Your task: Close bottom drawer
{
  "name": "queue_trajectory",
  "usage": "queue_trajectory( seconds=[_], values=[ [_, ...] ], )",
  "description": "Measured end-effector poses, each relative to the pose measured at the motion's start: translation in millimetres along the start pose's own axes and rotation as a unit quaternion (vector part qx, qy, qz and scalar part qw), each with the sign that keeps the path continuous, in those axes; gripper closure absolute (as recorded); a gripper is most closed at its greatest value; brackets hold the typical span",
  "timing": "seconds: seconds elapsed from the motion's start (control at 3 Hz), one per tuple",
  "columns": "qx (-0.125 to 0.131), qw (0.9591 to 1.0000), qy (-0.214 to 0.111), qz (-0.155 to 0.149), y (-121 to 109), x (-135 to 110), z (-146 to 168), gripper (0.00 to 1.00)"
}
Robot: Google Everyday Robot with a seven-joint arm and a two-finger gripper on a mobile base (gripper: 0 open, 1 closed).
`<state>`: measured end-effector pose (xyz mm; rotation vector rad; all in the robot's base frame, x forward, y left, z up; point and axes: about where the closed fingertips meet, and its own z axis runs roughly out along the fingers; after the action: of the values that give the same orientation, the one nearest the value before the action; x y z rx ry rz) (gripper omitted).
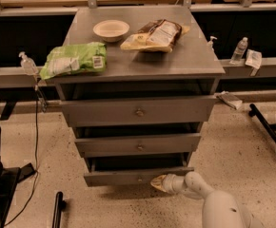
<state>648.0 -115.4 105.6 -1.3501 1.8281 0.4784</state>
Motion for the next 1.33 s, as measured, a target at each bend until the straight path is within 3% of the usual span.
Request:
queue_trajectory(
  seconds=[0.67,1.0,1.33],
  values=[
    [-0.030,0.9979,-0.017,-0.055,33,-20,0,1.00],
    [-0.040,0.9970,-0.019,-0.064,42,-25,3,1.00],
    [-0.029,0.9972,-0.024,-0.064,28,-27,6,1.00]
  ],
)
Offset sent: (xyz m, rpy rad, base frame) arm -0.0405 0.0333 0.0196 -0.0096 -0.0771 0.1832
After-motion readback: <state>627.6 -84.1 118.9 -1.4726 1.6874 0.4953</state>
